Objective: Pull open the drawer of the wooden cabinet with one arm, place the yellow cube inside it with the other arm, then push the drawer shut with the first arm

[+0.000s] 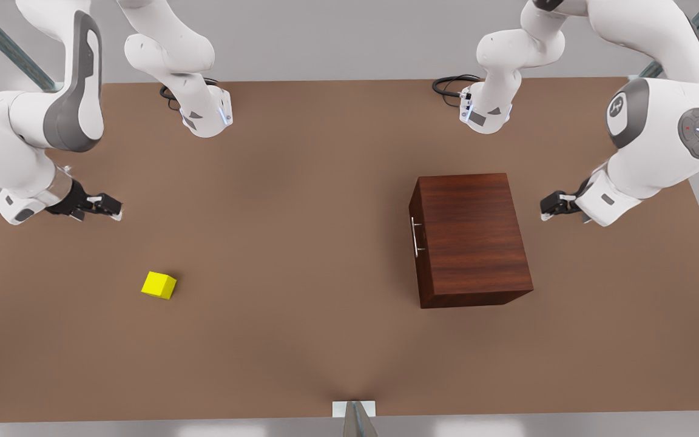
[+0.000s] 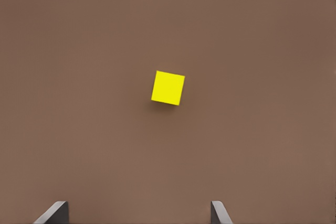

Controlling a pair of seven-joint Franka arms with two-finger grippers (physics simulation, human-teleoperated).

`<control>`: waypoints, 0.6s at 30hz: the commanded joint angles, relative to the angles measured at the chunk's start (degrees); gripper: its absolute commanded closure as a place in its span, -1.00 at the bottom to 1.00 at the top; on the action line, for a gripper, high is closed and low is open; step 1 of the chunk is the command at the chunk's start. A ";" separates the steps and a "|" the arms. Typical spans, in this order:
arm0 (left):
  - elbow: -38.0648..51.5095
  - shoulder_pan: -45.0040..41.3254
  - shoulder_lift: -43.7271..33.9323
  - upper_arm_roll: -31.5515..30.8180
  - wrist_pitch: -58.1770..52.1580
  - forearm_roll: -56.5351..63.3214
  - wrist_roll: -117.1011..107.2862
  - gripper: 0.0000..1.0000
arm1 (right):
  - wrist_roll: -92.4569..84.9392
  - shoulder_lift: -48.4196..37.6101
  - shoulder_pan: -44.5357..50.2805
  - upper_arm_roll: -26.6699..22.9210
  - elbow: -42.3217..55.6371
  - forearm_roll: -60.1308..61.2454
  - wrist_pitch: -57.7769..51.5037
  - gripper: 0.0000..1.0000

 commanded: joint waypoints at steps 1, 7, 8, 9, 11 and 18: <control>-0.18 -1.46 0.15 -0.21 1.48 0.00 -2.80 -1.00 | -5.17 0.01 2.98 0.25 0.03 0.08 3.55 -1.00; 2.81 -21.75 6.65 -0.39 2.36 4.22 -26.70 -1.00 | 3.71 0.19 2.98 0.24 0.90 0.00 2.67 -1.00; 2.98 -23.43 7.09 -0.48 2.36 4.14 -27.14 -1.00 | 3.62 0.36 3.07 0.25 0.90 0.00 2.67 -1.00; 3.07 -26.06 8.50 -0.56 2.53 4.57 -28.46 -1.00 | 3.62 0.71 3.16 0.33 0.90 0.00 2.67 -1.00; 2.81 -27.47 10.08 -0.56 3.50 6.16 -29.42 -1.00 | 3.71 1.59 3.33 1.03 1.08 -1.23 2.67 -1.00; 2.63 -34.59 18.87 -0.56 7.54 10.82 -48.06 -1.00 | 42.23 8.88 4.56 1.12 8.81 -0.71 -1.02 -1.00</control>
